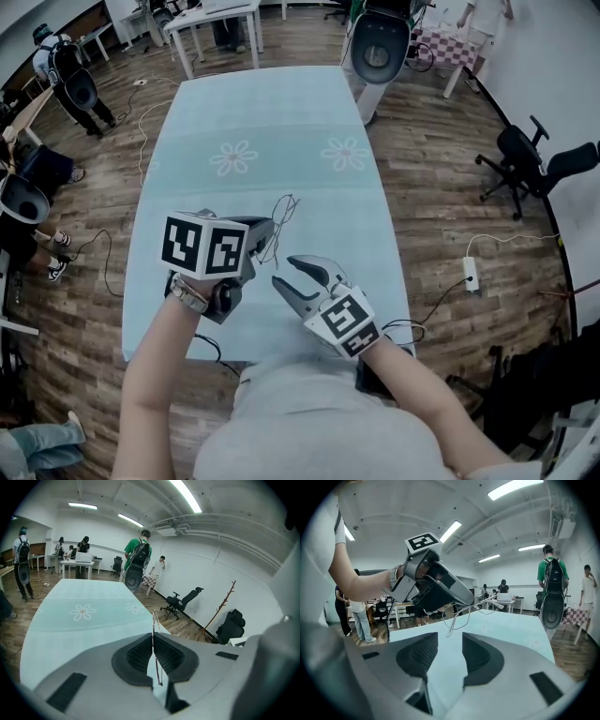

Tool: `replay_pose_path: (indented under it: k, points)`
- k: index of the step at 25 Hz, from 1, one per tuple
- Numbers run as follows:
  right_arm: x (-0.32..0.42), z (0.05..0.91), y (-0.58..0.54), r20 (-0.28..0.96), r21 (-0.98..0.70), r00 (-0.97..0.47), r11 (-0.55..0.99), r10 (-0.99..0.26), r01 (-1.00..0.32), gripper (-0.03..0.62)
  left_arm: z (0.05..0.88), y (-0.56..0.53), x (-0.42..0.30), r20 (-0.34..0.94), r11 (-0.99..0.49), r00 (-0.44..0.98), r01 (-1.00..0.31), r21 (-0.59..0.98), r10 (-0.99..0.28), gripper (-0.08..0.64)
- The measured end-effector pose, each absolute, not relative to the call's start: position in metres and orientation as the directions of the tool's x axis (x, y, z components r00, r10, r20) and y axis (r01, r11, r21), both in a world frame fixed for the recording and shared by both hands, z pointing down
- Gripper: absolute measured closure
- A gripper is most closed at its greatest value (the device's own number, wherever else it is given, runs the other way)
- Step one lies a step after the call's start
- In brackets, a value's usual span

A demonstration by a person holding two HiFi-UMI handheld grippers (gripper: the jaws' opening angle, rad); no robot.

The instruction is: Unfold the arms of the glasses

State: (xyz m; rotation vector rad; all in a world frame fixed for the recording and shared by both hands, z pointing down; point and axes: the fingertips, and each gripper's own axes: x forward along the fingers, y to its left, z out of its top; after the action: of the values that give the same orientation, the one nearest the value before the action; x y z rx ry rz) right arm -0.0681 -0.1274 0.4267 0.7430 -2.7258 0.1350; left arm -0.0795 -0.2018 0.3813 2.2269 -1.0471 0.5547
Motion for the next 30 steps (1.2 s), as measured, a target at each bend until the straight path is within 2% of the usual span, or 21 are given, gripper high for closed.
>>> replay_pose_path:
  k: [6,9,11,25,30]
  points:
    - [-0.073,0.427,-0.127,0.330,0.153,-0.775,0.840,-0.540,-0.520,0.496,0.381,-0.204,-0.082,0.594,-0.465,0.592,-0.803,0.373,-0.545,0.543]
    - [-0.074,0.428,-0.127,0.342,0.193,-0.754,0.828,-0.560,-0.527,0.513,0.379,-0.205,-0.081,0.586,-0.464,0.595,-0.801,0.378,-0.550,0.543]
    - [-0.073,0.427,-0.128,0.342,0.212,-0.740,0.815,-0.579,-0.539,0.552,0.379,-0.205,-0.082,0.585,-0.462,0.593,-0.803,0.377,-0.553,0.543]
    - [-0.060,0.423,-0.128,0.334,0.206,-0.719,0.791,-0.610,-0.575,0.560,0.375,-0.206,-0.083,0.583,-0.472,0.596,-0.800,0.371,-0.552,0.543]
    - [-0.054,0.419,-0.125,0.300,0.157,-0.731,0.788,-0.613,-0.596,0.561,0.375,-0.204,-0.086,0.580,-0.475,0.597,-0.799,0.368,-0.554,0.543]
